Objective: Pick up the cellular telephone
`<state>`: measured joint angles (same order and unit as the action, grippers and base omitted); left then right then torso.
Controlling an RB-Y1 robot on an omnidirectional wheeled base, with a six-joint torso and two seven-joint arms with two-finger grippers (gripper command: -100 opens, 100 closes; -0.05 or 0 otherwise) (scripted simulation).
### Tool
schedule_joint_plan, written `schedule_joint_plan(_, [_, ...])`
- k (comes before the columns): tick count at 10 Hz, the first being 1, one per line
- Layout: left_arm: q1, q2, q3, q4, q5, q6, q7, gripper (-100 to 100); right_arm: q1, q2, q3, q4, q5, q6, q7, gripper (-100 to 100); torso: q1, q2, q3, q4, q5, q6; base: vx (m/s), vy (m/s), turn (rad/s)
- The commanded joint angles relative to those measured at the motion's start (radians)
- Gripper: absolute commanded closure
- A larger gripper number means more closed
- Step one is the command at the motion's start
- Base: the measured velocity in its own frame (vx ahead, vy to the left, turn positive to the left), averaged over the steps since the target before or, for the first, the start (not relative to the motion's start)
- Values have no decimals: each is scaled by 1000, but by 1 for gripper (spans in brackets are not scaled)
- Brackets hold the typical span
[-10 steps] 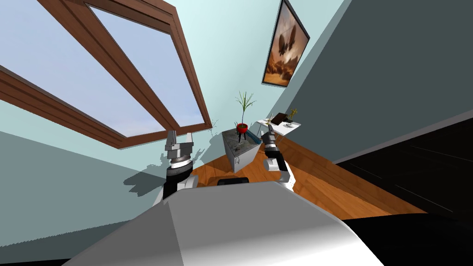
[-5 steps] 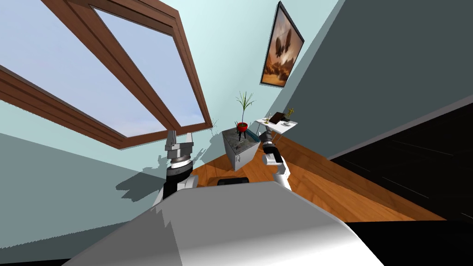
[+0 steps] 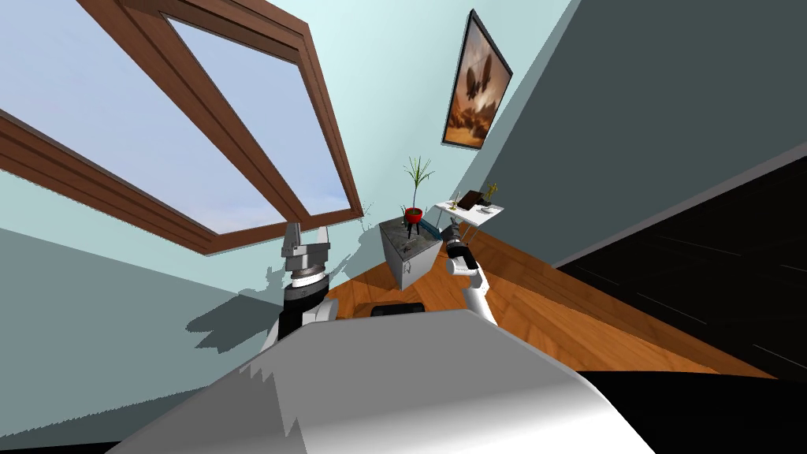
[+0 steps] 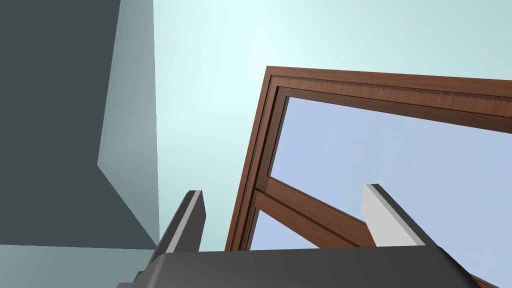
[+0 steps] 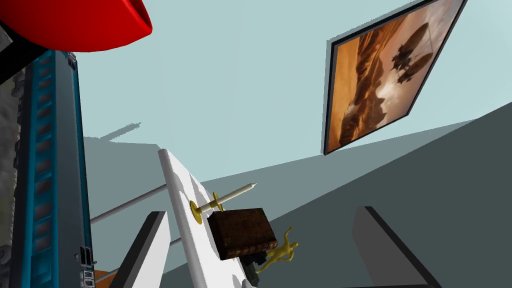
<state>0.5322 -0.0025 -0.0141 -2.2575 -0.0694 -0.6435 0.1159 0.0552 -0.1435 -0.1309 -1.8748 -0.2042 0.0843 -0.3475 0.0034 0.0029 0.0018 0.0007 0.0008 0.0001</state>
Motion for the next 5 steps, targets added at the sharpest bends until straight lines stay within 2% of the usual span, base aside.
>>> schedule_joint_plan(1, [0, 0, 0, 0, 0, 0, 0, 0, -50, -7, -19, 50, -25, 50, -50, -100, 0, 0, 0, 0, 0, 0, -56, 69, -85])
schedule_joint_plan(3, [0, 0, 0, 0, 0, 0, 0, 0, -53, -7, -19, 81, -25, 52, -59, -100, 1, 0, 0, 0, 0, 0, -33, 41, -16])
schedule_joint_plan(4, [0, 0, 0, 0, 0, 0, 0, 0, -98, -10, -34, 121, -47, 96, -106, -100, -1, -2, -1, 0, 0, 0, -30, 33, -56])
schedule_joint_plan(5, [0, 0, 0, 0, 0, 0, 0, 0, -98, -10, -34, 142, -47, 96, -106, -100, -1, -2, -1, 0, 0, 0, -41, 36, -42])
